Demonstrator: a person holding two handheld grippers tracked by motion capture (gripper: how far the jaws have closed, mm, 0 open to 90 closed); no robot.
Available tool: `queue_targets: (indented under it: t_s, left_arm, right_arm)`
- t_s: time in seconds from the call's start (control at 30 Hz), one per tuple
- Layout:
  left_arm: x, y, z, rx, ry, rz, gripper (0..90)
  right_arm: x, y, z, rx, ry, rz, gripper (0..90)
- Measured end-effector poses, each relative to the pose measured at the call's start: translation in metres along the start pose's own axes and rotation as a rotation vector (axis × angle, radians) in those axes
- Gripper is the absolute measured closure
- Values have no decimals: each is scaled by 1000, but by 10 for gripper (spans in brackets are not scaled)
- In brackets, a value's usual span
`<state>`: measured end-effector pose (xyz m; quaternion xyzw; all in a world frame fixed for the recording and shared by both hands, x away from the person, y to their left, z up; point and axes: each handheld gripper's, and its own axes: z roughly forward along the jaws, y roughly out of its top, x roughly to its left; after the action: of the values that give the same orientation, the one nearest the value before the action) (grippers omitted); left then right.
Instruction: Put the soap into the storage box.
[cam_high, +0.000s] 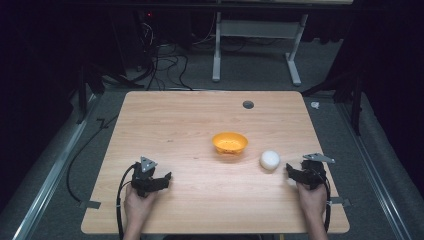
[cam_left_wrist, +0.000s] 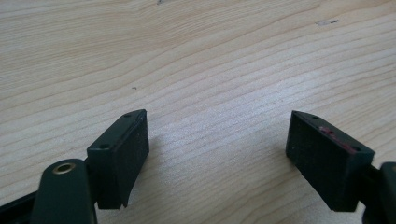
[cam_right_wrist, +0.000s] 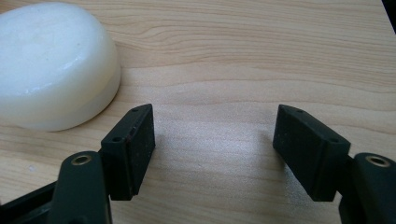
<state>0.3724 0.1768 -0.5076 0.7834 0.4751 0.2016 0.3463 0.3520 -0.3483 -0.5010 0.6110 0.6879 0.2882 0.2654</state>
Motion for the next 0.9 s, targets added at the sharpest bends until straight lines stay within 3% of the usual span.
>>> queue_targets:
  t_s: [0.9]
  left_arm:
    - [0, 0, 0, 0, 0, 0, 218]
  right_arm:
    - [1, 0, 0, 1, 2, -5, 291]
